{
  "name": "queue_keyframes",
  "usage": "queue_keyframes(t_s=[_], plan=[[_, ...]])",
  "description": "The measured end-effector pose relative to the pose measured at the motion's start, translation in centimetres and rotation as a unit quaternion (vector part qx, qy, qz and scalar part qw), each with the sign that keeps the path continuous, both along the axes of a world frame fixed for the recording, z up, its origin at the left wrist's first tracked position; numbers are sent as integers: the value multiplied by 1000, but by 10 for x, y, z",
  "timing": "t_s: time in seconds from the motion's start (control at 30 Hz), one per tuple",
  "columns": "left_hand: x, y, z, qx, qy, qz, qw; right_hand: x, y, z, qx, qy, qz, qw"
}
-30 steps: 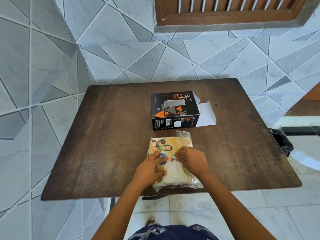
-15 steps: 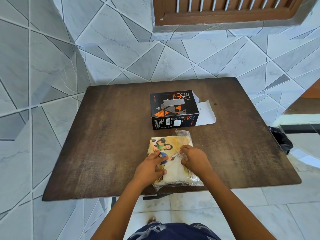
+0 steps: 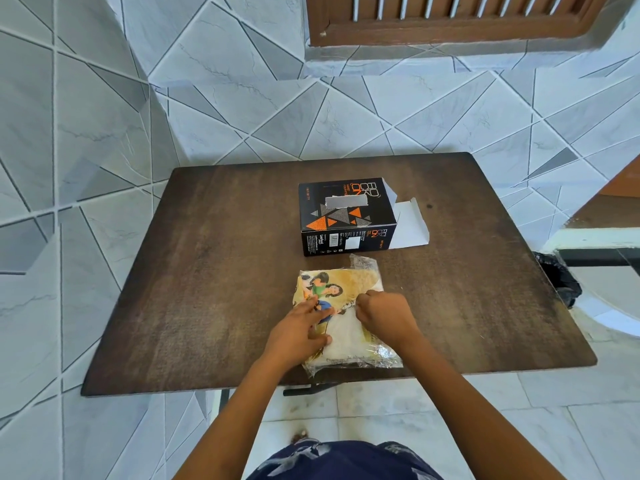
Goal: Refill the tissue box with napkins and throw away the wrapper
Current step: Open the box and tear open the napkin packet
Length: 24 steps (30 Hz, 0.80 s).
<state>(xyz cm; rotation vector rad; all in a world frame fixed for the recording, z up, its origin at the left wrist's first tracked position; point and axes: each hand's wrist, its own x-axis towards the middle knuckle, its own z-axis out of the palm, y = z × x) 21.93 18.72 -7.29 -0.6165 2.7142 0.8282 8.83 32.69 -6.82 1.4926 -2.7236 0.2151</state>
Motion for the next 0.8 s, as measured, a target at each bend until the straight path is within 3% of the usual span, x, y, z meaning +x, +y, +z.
queue_keyframes(t_s=[0.13,0.3,0.47,0.67,0.8], plan=[[0,2,1,6,1,3,1000,1,0,-5,-45,-44,-51,997],[1,4,1,6,2,4,1000,2,-2,-2,-29,-84,-84,993],[6,7,3,-17,-13,-9,1000,9,-1,-5,-18,10,-10,1000],[6,8,2,-20,-14,-9,1000,4,-1,-10,9,25,48,998],[6,8,2,-13,-10,-4,1000,4,-5,-7,-64,-135,-34,988]])
